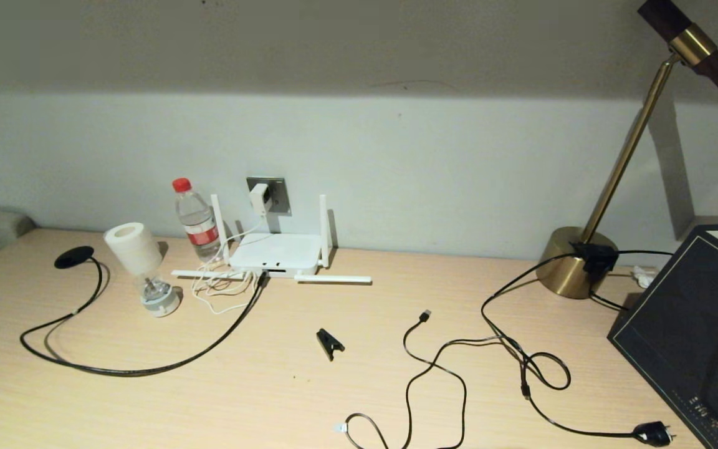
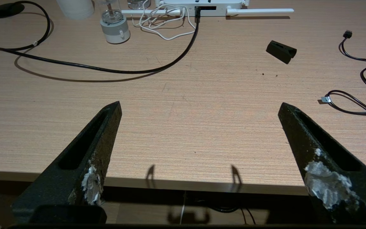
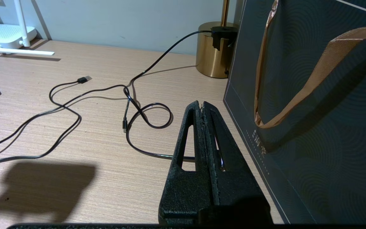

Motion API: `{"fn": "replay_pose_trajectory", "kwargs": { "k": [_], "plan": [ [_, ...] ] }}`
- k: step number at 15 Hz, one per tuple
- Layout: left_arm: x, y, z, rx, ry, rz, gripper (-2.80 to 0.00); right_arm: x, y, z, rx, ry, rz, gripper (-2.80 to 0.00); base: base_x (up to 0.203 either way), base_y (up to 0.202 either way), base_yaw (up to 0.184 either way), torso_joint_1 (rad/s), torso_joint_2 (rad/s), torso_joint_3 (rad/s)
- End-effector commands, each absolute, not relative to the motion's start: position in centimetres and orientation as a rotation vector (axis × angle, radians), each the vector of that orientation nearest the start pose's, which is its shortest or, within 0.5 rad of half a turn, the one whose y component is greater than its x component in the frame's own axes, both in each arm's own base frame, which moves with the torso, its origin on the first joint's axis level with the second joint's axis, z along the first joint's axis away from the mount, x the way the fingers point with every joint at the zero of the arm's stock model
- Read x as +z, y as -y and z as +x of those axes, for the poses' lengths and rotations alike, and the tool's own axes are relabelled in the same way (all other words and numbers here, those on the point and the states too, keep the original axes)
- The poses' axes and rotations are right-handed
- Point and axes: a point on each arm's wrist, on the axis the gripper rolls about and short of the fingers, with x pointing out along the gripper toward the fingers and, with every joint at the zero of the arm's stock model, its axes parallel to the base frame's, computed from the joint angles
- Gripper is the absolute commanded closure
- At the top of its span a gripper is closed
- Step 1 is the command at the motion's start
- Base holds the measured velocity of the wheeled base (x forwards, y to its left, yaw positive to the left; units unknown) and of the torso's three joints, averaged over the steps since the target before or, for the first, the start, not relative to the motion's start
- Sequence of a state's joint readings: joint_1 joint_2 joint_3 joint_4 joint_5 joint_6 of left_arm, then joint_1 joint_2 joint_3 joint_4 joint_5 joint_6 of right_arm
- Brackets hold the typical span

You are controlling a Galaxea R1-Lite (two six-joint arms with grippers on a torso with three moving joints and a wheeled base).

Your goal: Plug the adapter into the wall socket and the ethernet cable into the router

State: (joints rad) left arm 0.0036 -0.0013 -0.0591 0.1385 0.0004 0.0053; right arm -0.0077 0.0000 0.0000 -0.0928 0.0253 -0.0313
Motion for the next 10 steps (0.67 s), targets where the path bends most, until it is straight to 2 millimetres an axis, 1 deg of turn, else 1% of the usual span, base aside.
{"fn": "replay_pose_trajectory", "kwargs": {
  "k": [1,10],
  "plan": [
    [7.74,0.01,-2.78,0.006,-0.083,0.006,-2.80,7.53,-0.07,-2.03,0.017,0.057,-0.033,0.00,0.000,0.000,0.000,0.000,0.00,0.000],
    [7.71,0.01,-2.78,0.005,-0.083,0.006,-2.80,7.53,-0.07,-2.03,0.016,0.057,-0.032,0.00,0.000,0.000,0.000,0.000,0.00,0.000]
  ]
}}
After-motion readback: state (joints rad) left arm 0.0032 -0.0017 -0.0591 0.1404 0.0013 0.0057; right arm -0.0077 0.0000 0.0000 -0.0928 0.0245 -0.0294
